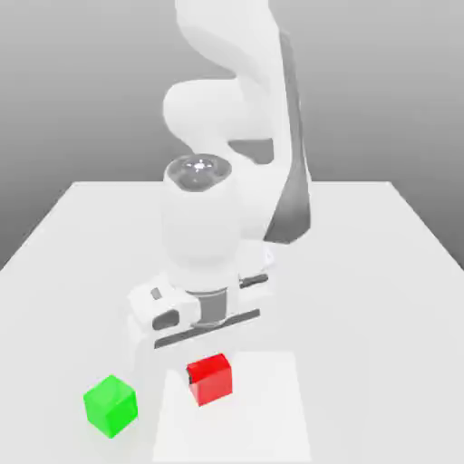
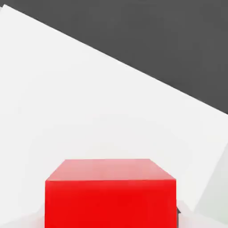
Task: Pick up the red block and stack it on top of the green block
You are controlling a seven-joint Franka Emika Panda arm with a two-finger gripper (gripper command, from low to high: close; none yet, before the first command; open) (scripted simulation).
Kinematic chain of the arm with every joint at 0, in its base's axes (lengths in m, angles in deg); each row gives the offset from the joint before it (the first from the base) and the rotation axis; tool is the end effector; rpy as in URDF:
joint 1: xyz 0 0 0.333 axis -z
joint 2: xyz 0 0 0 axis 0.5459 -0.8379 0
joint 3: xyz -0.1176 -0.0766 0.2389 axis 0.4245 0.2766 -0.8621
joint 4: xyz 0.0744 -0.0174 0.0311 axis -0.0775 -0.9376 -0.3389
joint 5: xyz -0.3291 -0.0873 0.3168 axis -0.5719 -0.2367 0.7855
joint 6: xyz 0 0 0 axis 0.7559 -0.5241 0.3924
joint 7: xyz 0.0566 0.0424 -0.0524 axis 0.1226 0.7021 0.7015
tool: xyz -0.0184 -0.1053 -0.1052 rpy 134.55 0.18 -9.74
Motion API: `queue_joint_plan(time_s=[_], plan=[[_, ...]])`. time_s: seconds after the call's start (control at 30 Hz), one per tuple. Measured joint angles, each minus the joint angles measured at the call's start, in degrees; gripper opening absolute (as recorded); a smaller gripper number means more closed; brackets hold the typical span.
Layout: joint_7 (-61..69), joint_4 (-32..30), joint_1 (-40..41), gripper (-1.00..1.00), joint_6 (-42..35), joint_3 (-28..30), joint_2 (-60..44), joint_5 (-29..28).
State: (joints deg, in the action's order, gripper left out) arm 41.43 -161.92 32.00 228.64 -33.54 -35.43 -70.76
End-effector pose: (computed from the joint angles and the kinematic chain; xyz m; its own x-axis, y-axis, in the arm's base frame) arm 0.4441 -0.0613 0.0626 0.9142 -0.4052 -0.0010 -0.4051 -0.9142 0.0009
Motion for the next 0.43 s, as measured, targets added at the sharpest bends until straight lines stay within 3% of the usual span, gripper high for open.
queue_joint_plan(time_s=[0.13,0.3,0.33,0.43], plan=[[-9.42,4.33,8.08,-1.0,-5.76,4.73,1.42,-0.1],[-8.82,5.99,9.76,-1.0,0.05,3.53,-6.3,4.34],[-8.16,6.1,10.22,1.0,1.64,2.91,-8.04,5.33],[-8.16,6.1,10.22,1.0,1.64,2.91,-8.04,5.33]])
